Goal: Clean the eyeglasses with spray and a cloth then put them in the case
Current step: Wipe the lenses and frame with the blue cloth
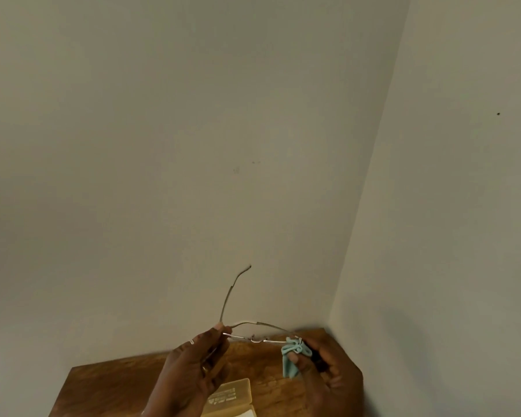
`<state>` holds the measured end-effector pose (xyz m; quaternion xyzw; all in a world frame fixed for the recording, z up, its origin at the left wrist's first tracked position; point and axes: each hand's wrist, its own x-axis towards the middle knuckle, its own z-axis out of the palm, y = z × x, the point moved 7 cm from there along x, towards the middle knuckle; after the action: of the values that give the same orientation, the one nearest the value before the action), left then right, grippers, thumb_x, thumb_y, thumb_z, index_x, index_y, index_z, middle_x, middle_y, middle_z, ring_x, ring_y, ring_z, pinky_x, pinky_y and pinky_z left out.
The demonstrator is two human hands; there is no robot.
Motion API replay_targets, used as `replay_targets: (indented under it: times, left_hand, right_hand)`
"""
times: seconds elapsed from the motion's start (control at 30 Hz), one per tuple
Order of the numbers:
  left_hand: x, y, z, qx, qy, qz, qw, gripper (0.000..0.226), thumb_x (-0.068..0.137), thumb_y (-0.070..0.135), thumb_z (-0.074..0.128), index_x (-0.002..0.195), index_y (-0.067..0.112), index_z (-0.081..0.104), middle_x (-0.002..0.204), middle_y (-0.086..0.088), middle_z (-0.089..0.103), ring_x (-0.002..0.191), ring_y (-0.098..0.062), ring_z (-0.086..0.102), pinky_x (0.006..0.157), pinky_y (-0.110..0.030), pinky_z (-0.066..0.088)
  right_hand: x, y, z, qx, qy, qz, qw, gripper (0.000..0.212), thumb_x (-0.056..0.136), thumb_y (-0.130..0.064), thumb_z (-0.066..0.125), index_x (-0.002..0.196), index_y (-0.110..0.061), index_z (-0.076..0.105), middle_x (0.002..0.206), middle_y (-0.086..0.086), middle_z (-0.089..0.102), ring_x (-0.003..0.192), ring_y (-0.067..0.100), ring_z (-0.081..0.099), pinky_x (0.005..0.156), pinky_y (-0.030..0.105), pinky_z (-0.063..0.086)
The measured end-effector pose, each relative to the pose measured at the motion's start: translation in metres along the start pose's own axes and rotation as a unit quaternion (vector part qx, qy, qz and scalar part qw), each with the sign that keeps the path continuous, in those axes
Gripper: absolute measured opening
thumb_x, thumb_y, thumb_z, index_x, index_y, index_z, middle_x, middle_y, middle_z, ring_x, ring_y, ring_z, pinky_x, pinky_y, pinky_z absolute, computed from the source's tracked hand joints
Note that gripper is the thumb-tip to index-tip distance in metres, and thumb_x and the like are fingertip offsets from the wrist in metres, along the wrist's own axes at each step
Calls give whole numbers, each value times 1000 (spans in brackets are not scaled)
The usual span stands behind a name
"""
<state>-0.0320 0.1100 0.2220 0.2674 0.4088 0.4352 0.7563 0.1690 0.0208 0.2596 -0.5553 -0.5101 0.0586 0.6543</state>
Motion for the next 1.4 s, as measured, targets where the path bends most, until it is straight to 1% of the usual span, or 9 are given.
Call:
replay_targets:
  times: [0.1,0.2,0.27,0.43,0.57,0.7,0.8,1.07,1.4]
  left_hand:
    - [-2,0,1,22,-2,13,1000,40,70,30,75,97,0,73,91,-12,72,95,-26,66,73,-40,49]
    - [-5,2,0,61,2,40,997,35,71,33,72,86,2,72,87,-15,70,91,-28,63,74,-40,48]
    - [-6,2,-2,84,-1,47,995,36,73,35,70,87,2,73,85,-13,72,90,-27,62,74,-38,46]
    - [-6,-3,-17,157,4,68,985,37,75,45,80,92,13,79,79,-6,71,82,-20,60,71,-34,46]
    - [-13,-14,-35,162,53,74,983,20,86,27,75,95,10,74,87,-10,79,89,-22,68,71,-34,49]
    - [-26,-32,-50,194,57,85,976,50,71,48,85,106,17,67,86,-8,80,74,-12,71,65,-30,48]
    - [-30,-42,-62,206,53,72,974,25,89,25,70,113,26,66,85,-7,80,67,-7,71,64,-30,45]
    - [-27,-51,-73,246,44,62,966,10,89,10,69,96,8,76,78,-11,76,56,-2,61,47,-20,39]
    - [-23,-53,-79,263,53,84,960,9,82,13,76,79,19,83,75,-17,73,69,-18,56,54,-27,42]
  right_hand:
    - [1,8,2,19,14,55,998,15,70,-26,77,83,-33,75,74,-4,73,64,10,68,55,20,52]
    - [4,27,8,85,2,184,979,16,77,-9,81,71,-23,78,61,0,72,50,5,62,48,15,47]
    - [3,37,14,132,-31,259,956,11,80,-4,74,73,-11,78,56,4,69,42,6,54,40,16,42]
    - [-13,59,25,232,-50,413,880,15,68,-22,74,69,-7,78,67,18,69,42,14,50,35,19,35]
    - [-31,68,27,272,-74,476,833,17,70,-22,74,72,-6,78,68,14,64,43,14,50,33,19,35]
    - [-62,76,25,252,-85,534,803,21,68,-23,78,75,-4,75,64,11,60,44,14,48,35,20,36]
    - [-81,82,24,226,-91,555,795,17,66,-24,79,64,-8,76,60,8,59,43,13,47,35,21,36]
    - [-93,85,29,202,-107,564,793,18,65,-22,80,65,-5,76,57,10,60,40,14,48,33,20,37]
    - [-92,86,21,172,-121,553,806,23,70,-25,81,80,-4,79,68,10,69,49,12,55,39,22,41]
